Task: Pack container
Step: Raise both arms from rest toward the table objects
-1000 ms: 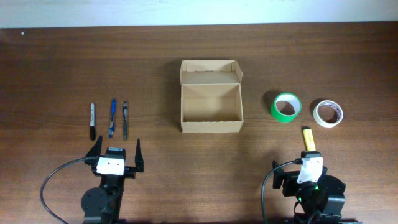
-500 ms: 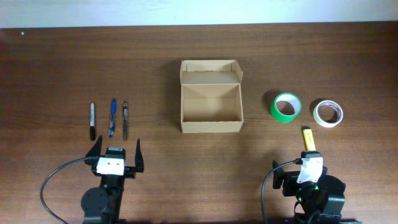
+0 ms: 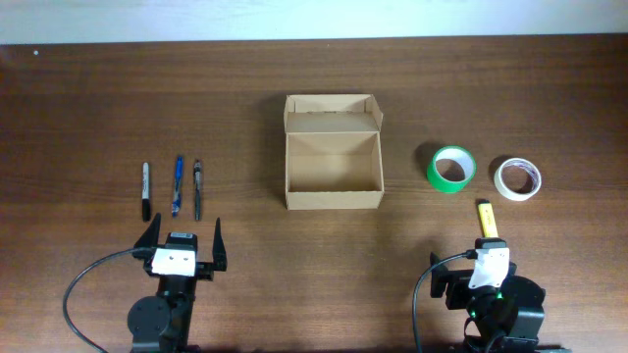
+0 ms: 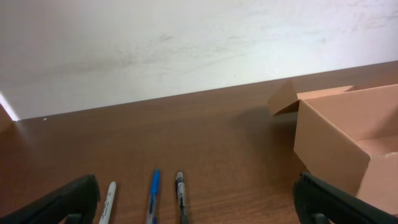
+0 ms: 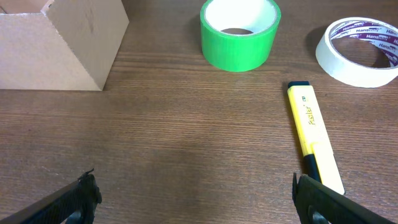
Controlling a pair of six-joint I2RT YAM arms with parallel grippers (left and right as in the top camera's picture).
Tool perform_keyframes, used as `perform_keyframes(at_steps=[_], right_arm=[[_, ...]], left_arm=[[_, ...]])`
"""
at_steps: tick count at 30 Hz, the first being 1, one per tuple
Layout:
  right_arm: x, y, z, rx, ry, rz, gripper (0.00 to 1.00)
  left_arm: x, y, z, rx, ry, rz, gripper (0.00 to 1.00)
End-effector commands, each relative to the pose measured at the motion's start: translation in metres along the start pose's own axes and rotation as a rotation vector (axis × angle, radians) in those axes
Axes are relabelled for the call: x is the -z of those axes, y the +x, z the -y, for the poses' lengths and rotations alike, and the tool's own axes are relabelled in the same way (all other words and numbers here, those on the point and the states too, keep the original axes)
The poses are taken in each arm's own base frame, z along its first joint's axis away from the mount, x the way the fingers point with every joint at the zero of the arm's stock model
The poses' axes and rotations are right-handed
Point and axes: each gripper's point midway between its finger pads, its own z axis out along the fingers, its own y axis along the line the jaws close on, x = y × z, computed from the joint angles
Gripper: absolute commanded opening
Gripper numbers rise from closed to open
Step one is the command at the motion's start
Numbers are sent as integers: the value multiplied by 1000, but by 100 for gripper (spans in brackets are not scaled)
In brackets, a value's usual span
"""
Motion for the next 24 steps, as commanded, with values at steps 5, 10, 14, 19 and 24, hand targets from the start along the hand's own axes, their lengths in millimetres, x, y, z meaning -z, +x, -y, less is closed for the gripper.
perform_keyframes(at_steps=[5, 10, 14, 19, 24], right_arm=[[-1, -1, -2, 1, -9, 8, 99], [-1, -11, 7, 3, 43, 49, 99], [-2, -18, -8, 2, -50, 86, 99], [12, -72, -18, -221, -136, 279, 99], [33, -119, -22, -266, -166, 317, 99]], left_arm=[[-1, 6, 5, 11, 24, -15, 99], [-1, 8, 5, 204, 24, -26, 99], [-2, 15, 10, 308, 42, -69, 99], [-1, 7, 0, 348, -7, -175, 99], [-27, -34, -34, 211, -96, -301, 99]])
